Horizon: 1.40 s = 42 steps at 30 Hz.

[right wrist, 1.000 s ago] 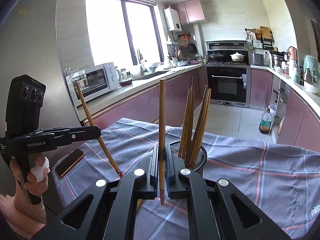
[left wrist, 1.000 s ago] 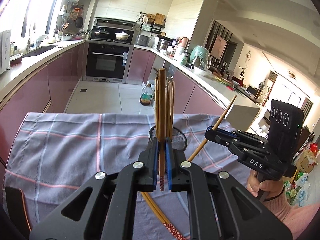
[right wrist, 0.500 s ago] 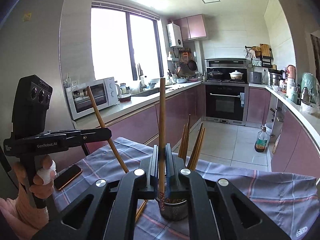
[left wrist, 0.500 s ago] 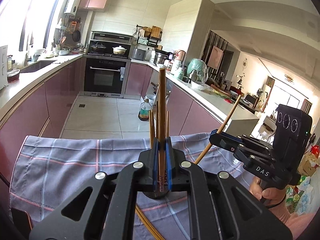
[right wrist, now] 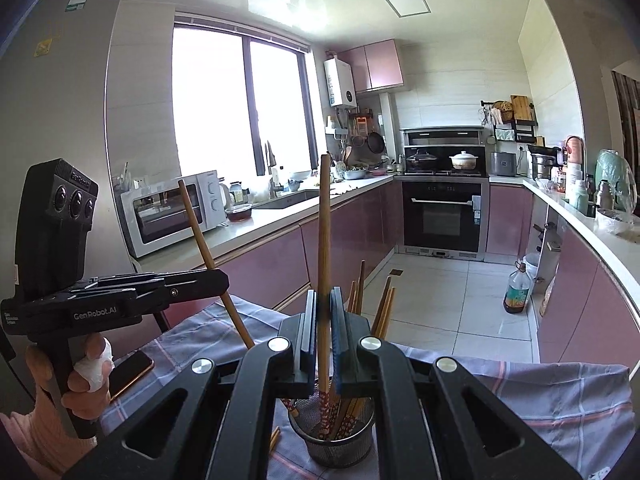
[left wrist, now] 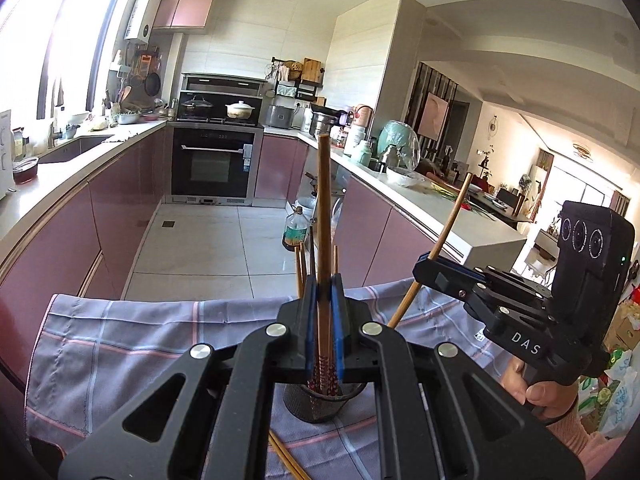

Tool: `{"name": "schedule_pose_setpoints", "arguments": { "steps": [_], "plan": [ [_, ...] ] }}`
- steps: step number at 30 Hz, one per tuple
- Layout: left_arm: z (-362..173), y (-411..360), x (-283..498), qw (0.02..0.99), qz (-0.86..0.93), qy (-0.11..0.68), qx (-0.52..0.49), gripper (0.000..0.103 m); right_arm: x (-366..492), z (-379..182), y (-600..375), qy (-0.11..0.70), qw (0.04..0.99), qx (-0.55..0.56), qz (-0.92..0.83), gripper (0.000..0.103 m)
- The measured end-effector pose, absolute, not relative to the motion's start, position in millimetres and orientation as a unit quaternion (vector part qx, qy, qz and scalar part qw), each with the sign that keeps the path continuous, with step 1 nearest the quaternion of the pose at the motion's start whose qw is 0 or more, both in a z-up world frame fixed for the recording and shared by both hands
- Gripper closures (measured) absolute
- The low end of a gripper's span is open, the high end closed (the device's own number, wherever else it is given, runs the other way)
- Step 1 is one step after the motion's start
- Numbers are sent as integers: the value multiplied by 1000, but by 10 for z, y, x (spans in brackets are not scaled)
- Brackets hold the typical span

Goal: Organize utensils
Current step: 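Open both grippers to release the chopsticks inside the cup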

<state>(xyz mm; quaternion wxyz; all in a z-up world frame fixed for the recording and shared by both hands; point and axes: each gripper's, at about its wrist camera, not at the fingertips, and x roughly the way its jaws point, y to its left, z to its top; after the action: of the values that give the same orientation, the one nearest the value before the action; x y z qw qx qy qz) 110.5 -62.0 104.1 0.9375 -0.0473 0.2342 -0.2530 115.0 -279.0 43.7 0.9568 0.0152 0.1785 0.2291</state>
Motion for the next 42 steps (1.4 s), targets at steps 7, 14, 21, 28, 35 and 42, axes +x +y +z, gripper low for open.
{"name": "schedule_pose_setpoints", "arguments": {
  "steps": [7, 14, 21, 28, 35, 42],
  "plan": [
    [898, -748, 1272, 932, -246, 264, -32, 95, 1304, 280, -2766, 204, 953, 21, 223, 98],
    [691, -824, 1458, 927, -232, 293, -19, 95, 1412, 122, -2731, 234, 948, 16, 217, 98],
    [507, -900, 1655, 918, -231, 323, 6, 95, 1517, -12, -2704, 271, 939, 8, 214, 98],
    [318, -978, 1826, 908, -231, 350, 22, 95, 1704, -187, -2742, 313, 928, 19, 201, 97],
    [197, -984, 2006, 904, -228, 361, 21, 91, 1808, -231, -2772, 319, 929, 34, 185, 95],
    [170, -965, 2043, 909, -220, 355, 2, 75, 1781, -231, -2778, 313, 931, 35, 182, 86]
  ]
}}
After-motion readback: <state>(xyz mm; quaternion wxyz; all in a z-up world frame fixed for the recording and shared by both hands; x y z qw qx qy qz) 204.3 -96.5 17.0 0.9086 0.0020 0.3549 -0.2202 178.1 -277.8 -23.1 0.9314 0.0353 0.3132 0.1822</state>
